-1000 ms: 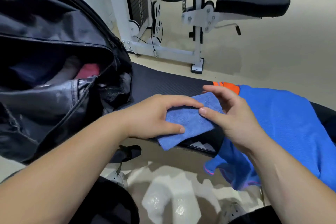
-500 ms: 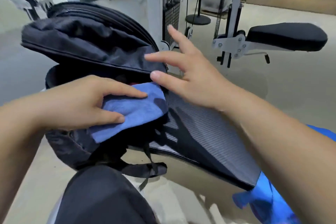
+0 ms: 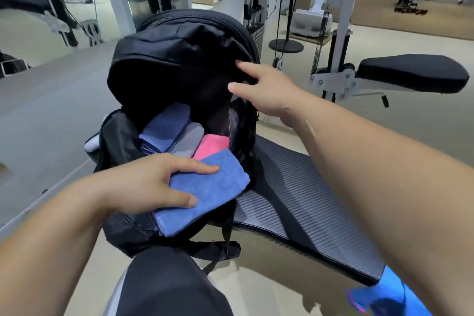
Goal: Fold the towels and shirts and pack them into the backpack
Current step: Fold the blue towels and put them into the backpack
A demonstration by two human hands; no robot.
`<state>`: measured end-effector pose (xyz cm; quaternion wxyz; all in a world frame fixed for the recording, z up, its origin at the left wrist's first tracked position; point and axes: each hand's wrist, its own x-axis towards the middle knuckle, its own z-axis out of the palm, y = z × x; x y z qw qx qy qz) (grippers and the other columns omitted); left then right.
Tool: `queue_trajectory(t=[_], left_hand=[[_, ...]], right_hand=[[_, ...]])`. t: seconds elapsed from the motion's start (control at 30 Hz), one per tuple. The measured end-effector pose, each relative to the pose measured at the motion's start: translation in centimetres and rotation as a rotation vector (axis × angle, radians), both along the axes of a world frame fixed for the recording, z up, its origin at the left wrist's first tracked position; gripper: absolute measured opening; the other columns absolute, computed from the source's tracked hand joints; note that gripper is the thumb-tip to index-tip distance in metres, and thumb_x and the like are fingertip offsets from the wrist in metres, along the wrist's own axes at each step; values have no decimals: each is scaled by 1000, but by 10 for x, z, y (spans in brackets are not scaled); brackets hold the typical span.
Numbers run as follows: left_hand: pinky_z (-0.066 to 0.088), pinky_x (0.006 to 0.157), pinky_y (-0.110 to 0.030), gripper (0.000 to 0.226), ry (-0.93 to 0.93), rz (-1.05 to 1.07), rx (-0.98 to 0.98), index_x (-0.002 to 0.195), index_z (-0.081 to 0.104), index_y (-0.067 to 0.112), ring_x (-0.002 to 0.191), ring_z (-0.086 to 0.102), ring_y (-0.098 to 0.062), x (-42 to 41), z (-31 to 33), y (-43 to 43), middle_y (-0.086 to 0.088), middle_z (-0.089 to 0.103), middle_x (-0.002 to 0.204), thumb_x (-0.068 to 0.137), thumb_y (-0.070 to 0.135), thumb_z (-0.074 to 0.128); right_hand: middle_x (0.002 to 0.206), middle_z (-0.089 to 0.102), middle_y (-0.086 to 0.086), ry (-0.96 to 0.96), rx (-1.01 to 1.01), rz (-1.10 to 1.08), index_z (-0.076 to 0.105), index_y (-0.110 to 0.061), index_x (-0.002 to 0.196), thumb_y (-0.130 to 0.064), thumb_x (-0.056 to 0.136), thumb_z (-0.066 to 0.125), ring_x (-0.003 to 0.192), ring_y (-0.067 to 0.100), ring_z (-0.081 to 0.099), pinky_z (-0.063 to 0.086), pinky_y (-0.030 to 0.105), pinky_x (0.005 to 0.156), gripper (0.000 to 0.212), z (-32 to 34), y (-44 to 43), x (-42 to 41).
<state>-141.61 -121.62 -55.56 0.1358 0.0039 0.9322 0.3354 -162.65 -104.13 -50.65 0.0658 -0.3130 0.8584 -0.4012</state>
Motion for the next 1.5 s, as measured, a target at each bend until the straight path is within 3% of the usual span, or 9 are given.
queue_trajectory(t=[0.27, 0.37, 0.47, 0.7, 0.83, 0.97, 1.07, 1.2, 1.5], left_hand=[[54, 82, -16, 53, -70, 210, 551, 120, 72, 38, 113, 67, -9, -19, 30, -44, 10, 69, 128, 70, 29, 87], [56, 92, -27, 72, -19, 357, 528, 125, 70, 32, 111, 69, -14, -44, 32, -61, 8, 71, 125, 58, 39, 94], [48, 101, -28, 54, 47, 492, 436, 139, 58, 25, 115, 65, -15, -76, 14, -60, 2, 67, 131, 90, 8, 70], [46, 109, -37, 60, 41, 507, 527, 143, 52, 37, 122, 61, -20, -115, -32, -56, 0, 59, 140, 93, 6, 66], [37, 111, -26, 64, 82, 319, -259, 146, 44, 46, 131, 50, -18, -111, -38, -69, 2, 51, 148, 89, 37, 72], [46, 101, -39, 70, 273, 187, -794, 146, 42, 45, 119, 52, -28, -116, -34, -69, -4, 50, 132, 82, 60, 66], [42, 105, -45, 69, 308, -23, -908, 154, 29, 39, 133, 44, -28, -117, -41, -62, 2, 34, 156, 91, 48, 56], [15, 121, -53, 60, -17, -2, -923, 160, 6, 34, 155, 5, -14, -115, -49, -57, 8, -5, 169, 106, 39, 31], [15, 117, -65, 63, -93, 59, -1020, 159, 9, 37, 154, 12, -24, -110, -22, -21, 5, 3, 169, 103, 39, 37]], right_hand=[[146, 53, -10, -48, -44, -30, 44, -33, 150, -30, 86, 73, 124, 10, 55, 45, 32, 109, 70, -4, 3, -9], [143, 57, -9, -81, -69, -38, 45, -36, 149, -42, 82, 74, 107, 12, 58, 50, 40, 104, 73, -3, -2, -11], [143, 56, -10, -84, -82, -38, 46, -37, 148, -44, 80, 73, 120, 18, 61, 51, 43, 104, 74, -4, -4, -13], [153, 45, -12, -35, -39, 4, 43, -34, 150, -40, 86, 74, 138, 9, 43, 35, 30, 116, 71, -8, 4, -23], [154, 45, -11, 21, -29, 16, 41, -33, 151, -39, 85, 74, 141, 10, 41, 32, 32, 118, 74, -13, 4, -25], [152, 42, -3, 175, 67, 26, 33, -35, 155, -37, 88, 69, 140, 14, 40, 29, 21, 109, 75, -21, 2, -22], [151, 40, -2, 209, 82, 30, 31, -37, 156, -33, 91, 68, 139, 15, 40, 27, 17, 103, 75, -26, 4, -22], [160, 31, 6, 242, 138, 34, 26, -40, 156, -35, 92, 68, 148, 19, 29, 26, 27, 115, 77, -28, 6, -22], [168, 1, 4, 243, 133, 89, 18, -41, 157, -17, 104, 47, 151, 30, 23, 25, 33, 118, 65, -52, 15, 1]])
